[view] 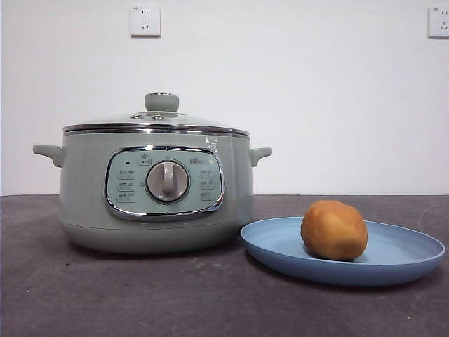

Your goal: Take the potato out from the steamer,put the potato on the plate,close the lid

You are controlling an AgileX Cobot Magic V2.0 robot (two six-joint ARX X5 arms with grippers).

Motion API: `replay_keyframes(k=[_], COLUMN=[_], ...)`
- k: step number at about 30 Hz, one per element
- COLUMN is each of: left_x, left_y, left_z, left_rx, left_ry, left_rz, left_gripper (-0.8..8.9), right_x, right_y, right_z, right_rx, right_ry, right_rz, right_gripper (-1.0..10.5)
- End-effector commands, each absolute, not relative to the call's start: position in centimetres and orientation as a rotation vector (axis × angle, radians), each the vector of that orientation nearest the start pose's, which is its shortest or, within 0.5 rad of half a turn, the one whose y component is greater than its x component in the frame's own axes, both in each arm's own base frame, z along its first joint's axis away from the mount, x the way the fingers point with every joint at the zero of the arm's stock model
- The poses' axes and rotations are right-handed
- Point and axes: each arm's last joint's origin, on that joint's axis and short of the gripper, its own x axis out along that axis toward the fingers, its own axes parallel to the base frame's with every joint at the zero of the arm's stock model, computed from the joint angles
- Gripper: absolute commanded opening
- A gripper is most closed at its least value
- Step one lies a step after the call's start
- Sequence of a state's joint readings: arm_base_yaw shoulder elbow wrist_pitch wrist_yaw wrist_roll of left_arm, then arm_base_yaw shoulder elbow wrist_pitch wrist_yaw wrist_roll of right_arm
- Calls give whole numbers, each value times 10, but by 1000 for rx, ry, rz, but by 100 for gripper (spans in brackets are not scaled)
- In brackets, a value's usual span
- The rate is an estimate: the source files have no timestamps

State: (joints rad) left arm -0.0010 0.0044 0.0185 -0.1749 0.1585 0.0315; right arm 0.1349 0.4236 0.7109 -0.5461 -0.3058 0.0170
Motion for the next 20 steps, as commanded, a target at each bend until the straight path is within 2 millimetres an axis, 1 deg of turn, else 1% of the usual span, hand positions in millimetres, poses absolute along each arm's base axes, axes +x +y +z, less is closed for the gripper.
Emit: replay_keyframes(k=[1,5,6,9,12,16,20], left_x=[96,96,96,96,96,96,96], left_y=[-4,-4,-4,-4,-4,-4,-4], left_z=[148,148,148,148,148,148,148], left_rx=[8,8,8,8,8,8,8], left_ry=[170,170,170,170,170,171,170], left_rz=[-159,-159,-159,-159,-158,-158,-159], left_gripper=[-4,-4,-4,-4,-4,-4,-4], right_x=[87,87,87,88,88,90,91], right_y=[17,15,15,13,13,13,13], right_z=[291,251,238,208,185,167,158], right_rx=[14,17,16,30,47,74,82], right_ry=[189,102,93,117,141,167,205], right_rz=[399,377,367,310,293,275,270], right_gripper=[1,1,0,1,1,1,0])
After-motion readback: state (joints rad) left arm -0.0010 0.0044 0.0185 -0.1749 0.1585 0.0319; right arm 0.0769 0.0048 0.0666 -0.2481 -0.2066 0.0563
